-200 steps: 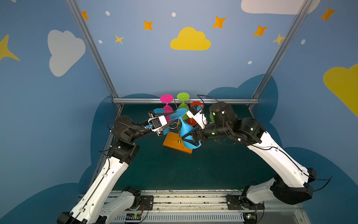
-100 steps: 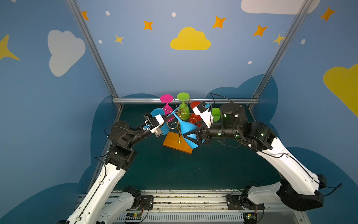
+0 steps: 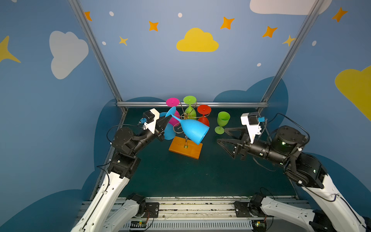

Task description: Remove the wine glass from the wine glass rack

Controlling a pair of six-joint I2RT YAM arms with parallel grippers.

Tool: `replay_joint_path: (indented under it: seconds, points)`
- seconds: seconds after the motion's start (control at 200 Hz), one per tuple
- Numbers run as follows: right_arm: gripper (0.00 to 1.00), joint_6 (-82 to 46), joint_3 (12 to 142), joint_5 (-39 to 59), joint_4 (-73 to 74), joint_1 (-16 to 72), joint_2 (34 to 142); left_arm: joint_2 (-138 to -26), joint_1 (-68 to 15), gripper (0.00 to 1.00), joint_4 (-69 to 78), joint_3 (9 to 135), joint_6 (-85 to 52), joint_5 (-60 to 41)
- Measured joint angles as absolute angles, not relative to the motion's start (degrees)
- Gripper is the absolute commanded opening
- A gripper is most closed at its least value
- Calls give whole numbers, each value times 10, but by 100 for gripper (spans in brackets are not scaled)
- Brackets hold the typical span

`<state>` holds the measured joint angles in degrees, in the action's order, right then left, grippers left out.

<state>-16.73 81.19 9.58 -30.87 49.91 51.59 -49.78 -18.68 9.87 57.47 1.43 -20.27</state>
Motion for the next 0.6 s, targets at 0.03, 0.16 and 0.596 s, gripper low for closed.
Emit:
replay_joint_path:
  seconds: [0.03,0.16,0.596]
  points:
    - [74,-171,809,90,-301,499,515,-498,-187,3,99,575,10,-202]
    - [70,-186,801,71,-274,499,536,-497,-186,3,99,575,-8,-199]
    - [37,-210,801,63,-198,507,650,-495,-186,3,99,575,-31,-197]
